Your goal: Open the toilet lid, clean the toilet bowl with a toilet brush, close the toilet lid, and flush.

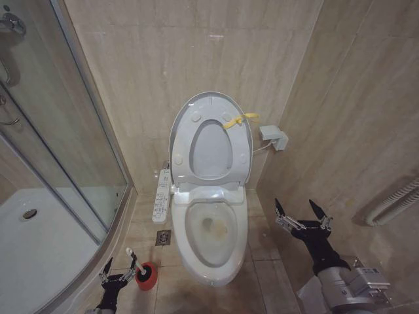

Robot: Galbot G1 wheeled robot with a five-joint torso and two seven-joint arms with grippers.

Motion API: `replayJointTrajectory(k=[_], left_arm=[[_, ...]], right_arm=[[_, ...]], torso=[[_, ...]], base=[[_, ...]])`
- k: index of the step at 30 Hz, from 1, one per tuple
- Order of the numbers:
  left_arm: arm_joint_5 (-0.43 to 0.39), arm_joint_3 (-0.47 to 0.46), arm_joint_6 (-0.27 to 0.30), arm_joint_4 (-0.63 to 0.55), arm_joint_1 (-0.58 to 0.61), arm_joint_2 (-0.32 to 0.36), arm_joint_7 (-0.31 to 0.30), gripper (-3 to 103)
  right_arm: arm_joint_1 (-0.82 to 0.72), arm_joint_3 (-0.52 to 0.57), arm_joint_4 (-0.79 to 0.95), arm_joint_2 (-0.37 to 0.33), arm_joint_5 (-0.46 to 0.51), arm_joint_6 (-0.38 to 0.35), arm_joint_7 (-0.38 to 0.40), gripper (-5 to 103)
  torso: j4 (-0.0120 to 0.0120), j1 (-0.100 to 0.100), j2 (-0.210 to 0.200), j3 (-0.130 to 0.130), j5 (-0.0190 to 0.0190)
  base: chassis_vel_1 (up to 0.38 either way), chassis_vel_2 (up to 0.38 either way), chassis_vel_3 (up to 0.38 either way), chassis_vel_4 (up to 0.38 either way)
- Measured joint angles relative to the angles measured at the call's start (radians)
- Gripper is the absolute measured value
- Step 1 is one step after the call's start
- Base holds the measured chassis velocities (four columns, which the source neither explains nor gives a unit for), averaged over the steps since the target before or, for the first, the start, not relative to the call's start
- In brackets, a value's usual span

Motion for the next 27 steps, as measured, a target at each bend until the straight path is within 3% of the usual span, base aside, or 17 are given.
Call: replayJointTrajectory(k=[11, 21, 22, 27], left_arm=[[-0.017, 0.041, -0.010, 0.119, -0.100, 0.026, 0.042, 94], [-0.013, 0.059, -0.012, 0.130, -0.135, 0.021, 0.063, 92], [-0.013, 0.060, -0.012, 0.124, -0.133, 0.019, 0.070, 74], [-0.014, 0.056, -0.012, 0.109, -0.115, 0.014, 0.078, 74]], right_arm=[[0.000, 0.000, 0.000, 0.000, 0.000, 0.000, 0.000, 100], [0.000, 0.000, 0.000, 0.000, 0.000, 0.000, 0.000, 100], [0.000, 0.000, 0.000, 0.000, 0.000, 0.000, 0.000, 100], [0.000, 0.000, 0.000, 0.000, 0.000, 0.000, 0.000, 100]], torso=[[0.0000, 0.000, 0.000, 0.000, 0.0000], [-0.0002, 0.000, 0.000, 0.000, 0.0001], [-0.0001, 0.000, 0.000, 0.000, 0.0001], [0.0000, 0.000, 0.000, 0.000, 0.0002]], base=[[0.000, 0.000, 0.000, 0.000], [0.000, 0.000, 0.000, 0.000], [0.000, 0.000, 0.000, 0.000], [0.000, 0.000, 0.000, 0.000]])
